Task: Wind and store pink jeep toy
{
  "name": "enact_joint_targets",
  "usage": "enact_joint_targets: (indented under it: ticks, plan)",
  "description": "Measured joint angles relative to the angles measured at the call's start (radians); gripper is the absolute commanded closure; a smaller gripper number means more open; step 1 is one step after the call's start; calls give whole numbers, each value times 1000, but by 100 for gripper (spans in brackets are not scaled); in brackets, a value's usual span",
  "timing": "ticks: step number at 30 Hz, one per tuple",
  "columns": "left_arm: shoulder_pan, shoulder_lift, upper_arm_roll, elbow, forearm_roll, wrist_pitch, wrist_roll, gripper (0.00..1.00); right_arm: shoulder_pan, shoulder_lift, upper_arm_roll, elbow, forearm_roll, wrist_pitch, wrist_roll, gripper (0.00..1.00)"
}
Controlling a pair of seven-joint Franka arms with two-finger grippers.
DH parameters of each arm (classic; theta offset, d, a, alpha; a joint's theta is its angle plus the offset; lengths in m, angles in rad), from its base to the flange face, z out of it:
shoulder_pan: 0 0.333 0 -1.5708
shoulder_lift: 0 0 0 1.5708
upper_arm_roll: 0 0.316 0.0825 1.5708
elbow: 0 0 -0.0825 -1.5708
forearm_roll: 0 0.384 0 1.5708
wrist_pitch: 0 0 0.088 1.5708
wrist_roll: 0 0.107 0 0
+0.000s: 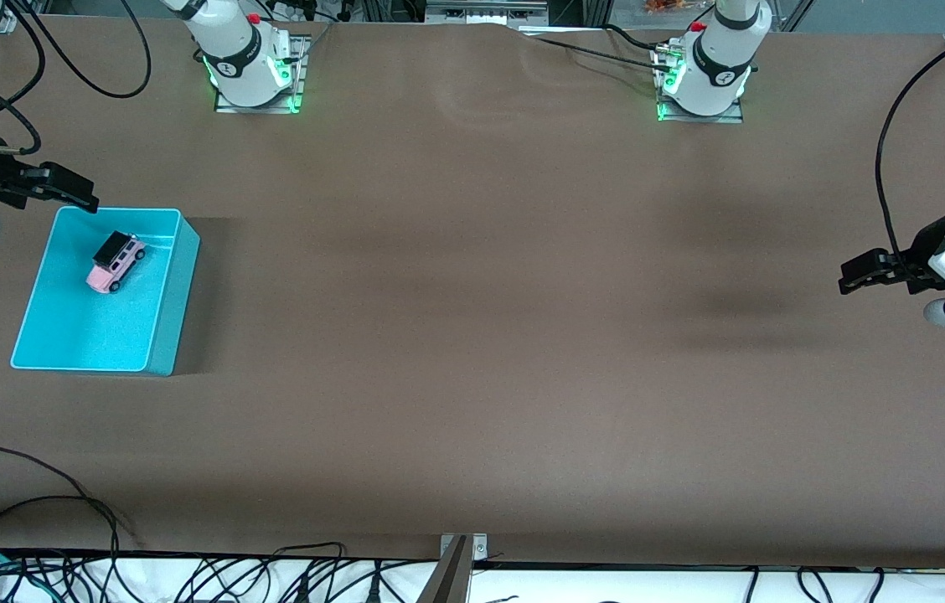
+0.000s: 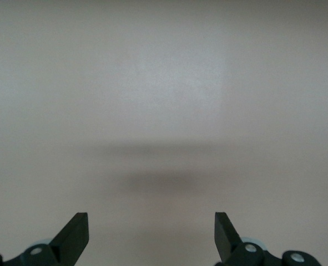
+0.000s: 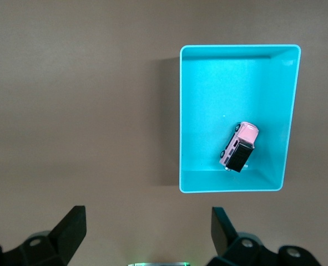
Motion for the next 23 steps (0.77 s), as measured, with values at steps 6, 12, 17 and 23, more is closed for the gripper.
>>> enact_joint_targets:
  ticks: [6, 12, 17, 23]
  plan:
    - [0, 0, 0, 0, 0, 0, 0, 0, -3, -5, -6, 0, -2, 0, -8, 0]
    - [0, 2, 0, 0, 0, 0, 0, 0, -4, -4, -9, 0, -3, 0, -14, 0]
    - [0, 3, 0, 0, 0, 0, 0, 0, -4, -4, -9, 0, -3, -5, -17, 0]
    - [0, 3, 0, 0, 0, 0, 0, 0, -4, -4, -9, 0, -3, -6, -18, 0]
